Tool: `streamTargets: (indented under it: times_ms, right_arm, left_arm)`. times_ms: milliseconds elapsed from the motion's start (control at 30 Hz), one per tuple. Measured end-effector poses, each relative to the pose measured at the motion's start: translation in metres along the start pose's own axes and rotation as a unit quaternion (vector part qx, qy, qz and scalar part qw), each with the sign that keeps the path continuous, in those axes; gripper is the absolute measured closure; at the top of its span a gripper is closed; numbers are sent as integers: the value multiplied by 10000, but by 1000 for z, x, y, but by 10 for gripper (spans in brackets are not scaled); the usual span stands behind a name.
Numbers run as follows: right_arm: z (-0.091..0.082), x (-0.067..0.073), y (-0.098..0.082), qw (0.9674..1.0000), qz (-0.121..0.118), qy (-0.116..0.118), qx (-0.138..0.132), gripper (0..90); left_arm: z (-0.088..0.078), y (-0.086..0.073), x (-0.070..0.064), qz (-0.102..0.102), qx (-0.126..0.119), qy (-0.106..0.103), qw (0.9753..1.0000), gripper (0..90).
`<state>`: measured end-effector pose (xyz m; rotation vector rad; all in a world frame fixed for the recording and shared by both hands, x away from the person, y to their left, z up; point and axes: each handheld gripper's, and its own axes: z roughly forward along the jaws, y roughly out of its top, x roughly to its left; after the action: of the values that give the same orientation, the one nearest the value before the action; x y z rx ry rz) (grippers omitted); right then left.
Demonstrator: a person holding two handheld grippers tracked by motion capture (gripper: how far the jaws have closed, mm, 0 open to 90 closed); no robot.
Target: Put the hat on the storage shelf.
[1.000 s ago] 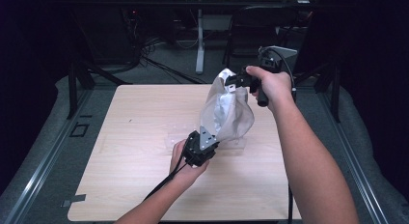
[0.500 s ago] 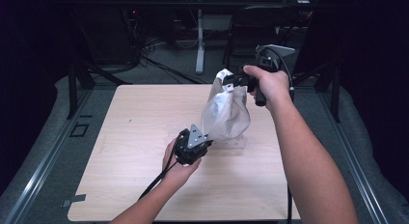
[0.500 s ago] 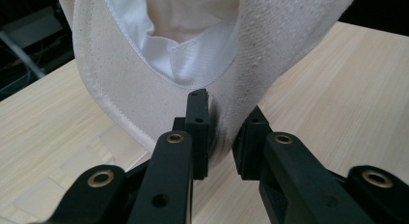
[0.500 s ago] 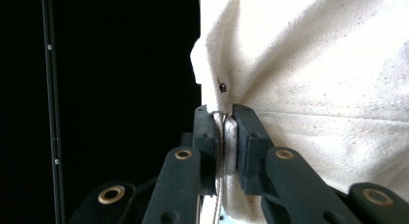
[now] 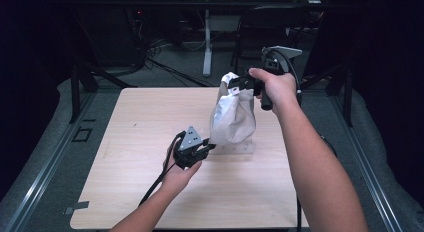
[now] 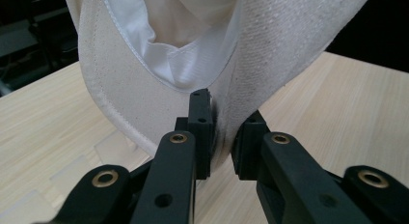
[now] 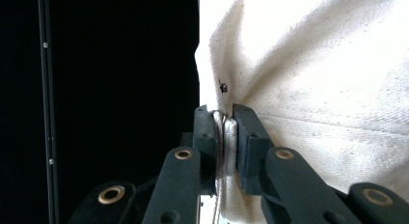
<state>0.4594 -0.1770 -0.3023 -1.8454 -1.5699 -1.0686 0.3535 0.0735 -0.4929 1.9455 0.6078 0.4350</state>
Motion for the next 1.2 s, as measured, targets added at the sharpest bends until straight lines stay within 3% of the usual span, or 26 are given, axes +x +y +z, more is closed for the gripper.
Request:
streamTargets:
  times_ms: [333, 467, 800, 1000, 1200]
  right_arm:
    - [-1, 1, 1, 10000, -39, -53, -67, 812]
    - [1, -1, 2, 9999, -43, -93, -99, 811]
    - [16, 1, 0, 9999, -113, -29, 52, 809]
    - [23, 4, -1, 9996, -211, -144, 94, 799]
    - [20, 4, -2, 9994, -320, -132, 26, 715]
  left_arm:
    - [7, -1, 7, -199, -127, -280, 9993, 810]
    - [10, -6, 10, -261, -252, -293, 9989, 809]
    - [7, -16, 13, -332, -277, -213, 9988, 809]
    - [6, -20, 11, -407, -238, -145, 9988, 811]
    - [4, -22, 12, -460, -150, -37, 9988, 821]
